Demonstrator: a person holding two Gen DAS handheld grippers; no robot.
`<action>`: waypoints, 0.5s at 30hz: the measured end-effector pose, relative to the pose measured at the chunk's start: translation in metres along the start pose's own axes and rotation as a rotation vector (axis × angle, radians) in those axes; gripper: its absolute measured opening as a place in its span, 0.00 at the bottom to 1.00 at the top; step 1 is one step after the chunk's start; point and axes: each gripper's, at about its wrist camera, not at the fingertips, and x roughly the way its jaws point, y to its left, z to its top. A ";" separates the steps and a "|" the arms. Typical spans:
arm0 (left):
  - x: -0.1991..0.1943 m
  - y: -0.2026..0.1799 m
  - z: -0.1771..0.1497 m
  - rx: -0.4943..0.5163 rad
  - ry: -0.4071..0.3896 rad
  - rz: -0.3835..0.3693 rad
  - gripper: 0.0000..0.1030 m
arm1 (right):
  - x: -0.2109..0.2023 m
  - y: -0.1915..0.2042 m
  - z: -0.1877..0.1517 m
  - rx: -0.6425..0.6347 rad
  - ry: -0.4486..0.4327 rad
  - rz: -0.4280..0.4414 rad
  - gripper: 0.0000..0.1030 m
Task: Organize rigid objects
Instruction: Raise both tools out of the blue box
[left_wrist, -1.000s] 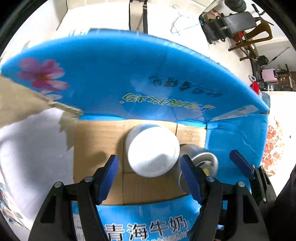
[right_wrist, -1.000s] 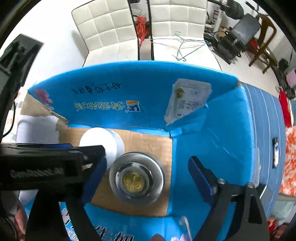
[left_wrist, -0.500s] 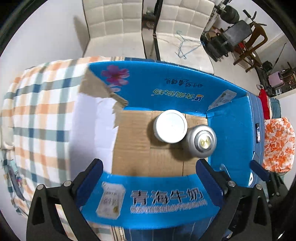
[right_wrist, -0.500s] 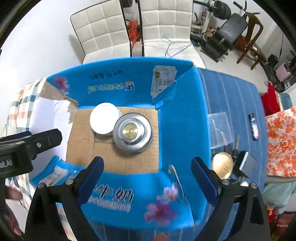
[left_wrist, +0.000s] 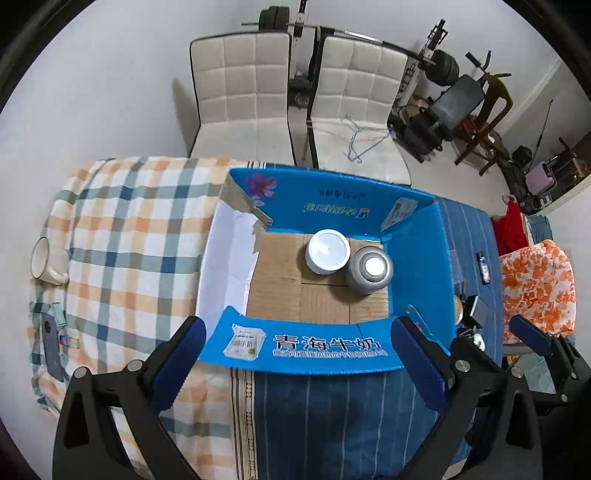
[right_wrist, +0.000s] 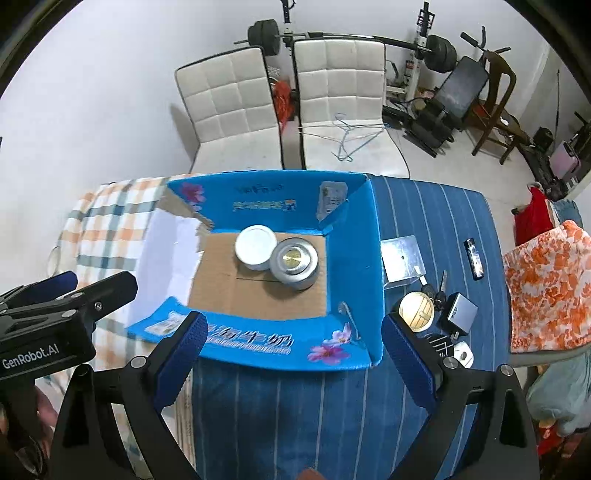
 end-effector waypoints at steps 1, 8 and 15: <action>-0.008 -0.002 -0.002 0.008 -0.013 0.003 1.00 | -0.005 0.003 -0.001 -0.005 -0.002 0.007 0.94; -0.038 -0.014 -0.013 0.023 -0.049 0.007 1.00 | -0.038 0.006 -0.009 -0.025 -0.028 0.059 0.94; -0.047 -0.031 -0.016 0.024 -0.070 0.016 1.00 | -0.050 -0.013 -0.014 -0.009 -0.041 0.087 0.94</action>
